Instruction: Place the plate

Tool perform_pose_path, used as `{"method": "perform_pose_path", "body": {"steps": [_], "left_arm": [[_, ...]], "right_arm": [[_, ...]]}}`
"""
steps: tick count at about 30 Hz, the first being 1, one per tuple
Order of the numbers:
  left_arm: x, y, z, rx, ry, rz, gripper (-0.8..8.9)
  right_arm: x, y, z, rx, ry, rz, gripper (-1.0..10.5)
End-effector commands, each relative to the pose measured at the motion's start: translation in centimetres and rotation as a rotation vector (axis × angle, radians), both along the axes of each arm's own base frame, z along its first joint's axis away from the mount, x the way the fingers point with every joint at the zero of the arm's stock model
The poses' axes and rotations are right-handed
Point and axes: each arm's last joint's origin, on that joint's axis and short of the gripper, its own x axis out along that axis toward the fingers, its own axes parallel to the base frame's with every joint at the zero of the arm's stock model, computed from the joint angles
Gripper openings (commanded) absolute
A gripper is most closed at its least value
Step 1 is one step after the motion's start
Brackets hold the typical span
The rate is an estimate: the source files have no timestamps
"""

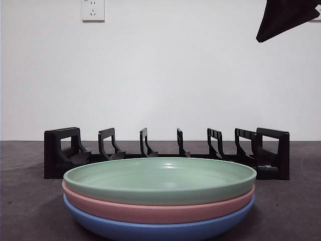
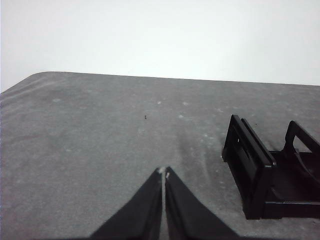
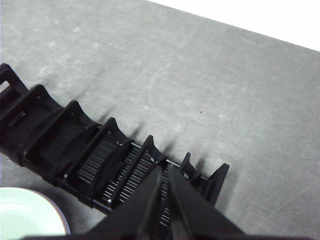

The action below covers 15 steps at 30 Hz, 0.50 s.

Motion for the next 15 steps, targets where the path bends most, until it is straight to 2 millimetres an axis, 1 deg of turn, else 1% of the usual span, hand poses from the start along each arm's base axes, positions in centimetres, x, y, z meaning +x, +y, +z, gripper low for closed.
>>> {"method": "perform_pose_path", "body": {"steps": [1, 8, 10, 11, 13, 15], "left_arm": [[0.1, 0.0, -0.6, -0.003, 0.013, -0.001, 0.07], [0.1, 0.0, -0.6, -0.003, 0.012, -0.001, 0.07], [0.1, 0.0, -0.6, -0.003, 0.012, 0.0, 0.07], [0.1, 0.0, -0.6, -0.003, 0.012, -0.001, 0.07], [0.1, 0.0, -0.6, -0.003, 0.012, -0.001, 0.07], [0.1, 0.0, -0.6, -0.003, 0.012, -0.001, 0.07]], "right_arm": [[0.2, 0.2, 0.2, 0.008, -0.01, 0.001, 0.2], [0.2, 0.2, 0.2, 0.006, -0.011, 0.003, 0.2], [-0.5, -0.1, 0.6, -0.056, -0.046, 0.016, 0.2], [-1.1, -0.4, 1.0, -0.069, -0.07, 0.01, 0.2], [-3.4, -1.2, 1.3, -0.088, -0.17, 0.01, 0.2], [-6.0, -2.2, 0.5, -0.083, -0.286, -0.002, 0.2]]}}
